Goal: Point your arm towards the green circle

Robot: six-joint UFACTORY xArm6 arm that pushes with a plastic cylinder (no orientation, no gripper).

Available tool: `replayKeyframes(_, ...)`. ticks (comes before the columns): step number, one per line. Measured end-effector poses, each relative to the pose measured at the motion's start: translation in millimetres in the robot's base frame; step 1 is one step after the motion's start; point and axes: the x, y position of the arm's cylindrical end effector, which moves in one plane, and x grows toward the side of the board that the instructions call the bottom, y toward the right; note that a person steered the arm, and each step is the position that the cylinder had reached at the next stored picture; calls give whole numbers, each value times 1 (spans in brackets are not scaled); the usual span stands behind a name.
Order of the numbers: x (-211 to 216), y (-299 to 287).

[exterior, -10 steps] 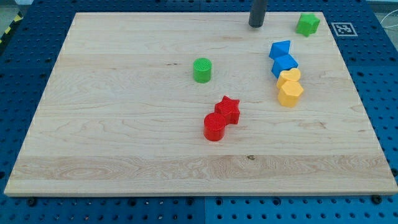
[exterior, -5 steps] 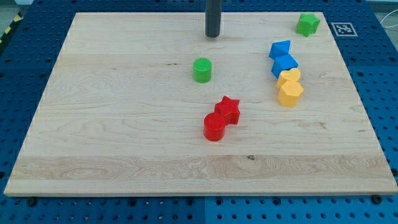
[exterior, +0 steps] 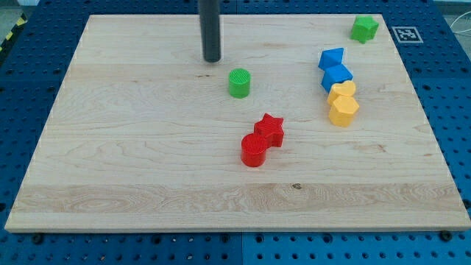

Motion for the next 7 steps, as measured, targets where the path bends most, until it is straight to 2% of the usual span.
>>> replayKeyframes(2,48,-7)
replayKeyframes(4,58,-6)
replayKeyframes(7,66,63)
